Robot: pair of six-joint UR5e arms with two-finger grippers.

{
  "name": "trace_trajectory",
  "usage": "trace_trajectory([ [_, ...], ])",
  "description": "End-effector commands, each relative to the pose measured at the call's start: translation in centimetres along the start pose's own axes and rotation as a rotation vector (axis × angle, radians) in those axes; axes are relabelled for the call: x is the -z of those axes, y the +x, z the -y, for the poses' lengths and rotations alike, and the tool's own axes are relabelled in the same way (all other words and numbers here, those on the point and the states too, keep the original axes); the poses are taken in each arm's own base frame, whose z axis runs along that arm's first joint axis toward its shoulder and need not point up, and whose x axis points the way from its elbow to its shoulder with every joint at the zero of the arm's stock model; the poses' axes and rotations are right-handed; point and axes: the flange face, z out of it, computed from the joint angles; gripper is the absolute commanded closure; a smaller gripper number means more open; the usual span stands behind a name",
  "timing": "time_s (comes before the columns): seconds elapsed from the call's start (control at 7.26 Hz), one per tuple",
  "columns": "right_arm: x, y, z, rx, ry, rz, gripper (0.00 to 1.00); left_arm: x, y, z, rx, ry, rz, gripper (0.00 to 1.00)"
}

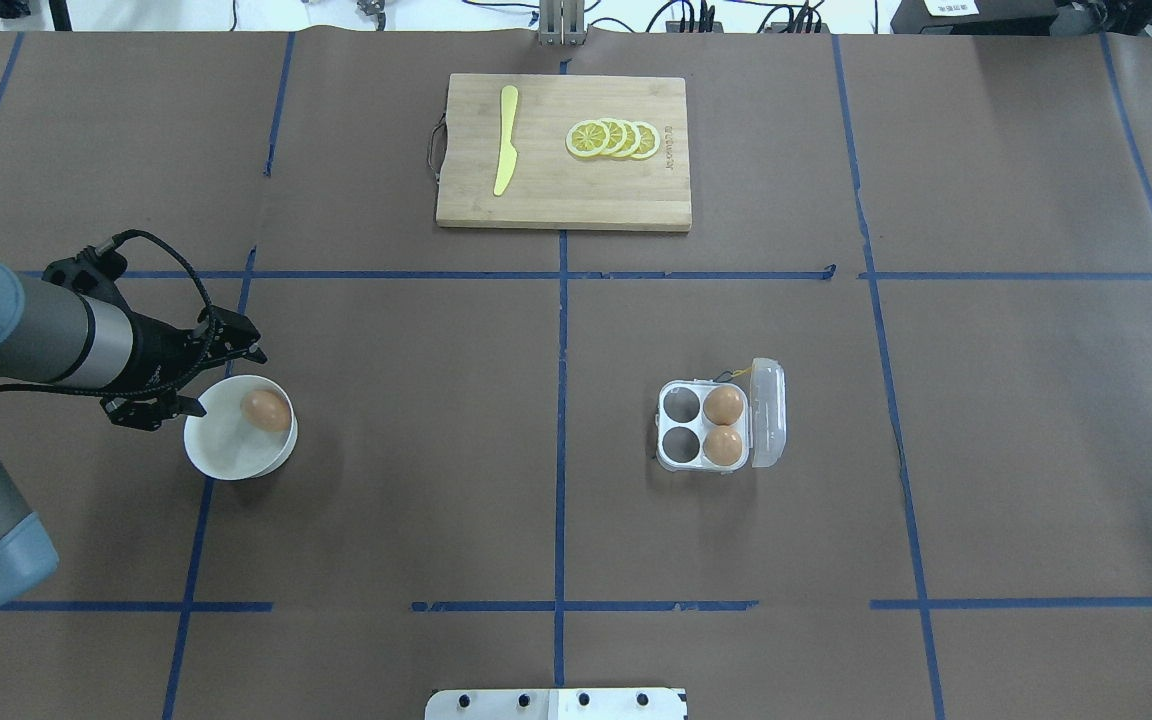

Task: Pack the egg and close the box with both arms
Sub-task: 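Move the left gripper over the brown egg in the white bowl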

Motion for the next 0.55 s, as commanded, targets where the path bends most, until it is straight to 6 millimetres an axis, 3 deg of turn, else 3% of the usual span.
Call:
trace_trajectory([
  [0.0, -0.2, 0.1, -0.2, 0.011, 0.012, 0.005, 0.00, -1.2, -0.6, -0.9, 0.018, -0.002, 0.022, 0.21],
  [0.41, -0.4, 0.2, -0.2, 0.010, 0.009, 0.006, 0.00, -2.3, -1.1, -1.9, 0.005, -0.011, 0.044, 0.23],
])
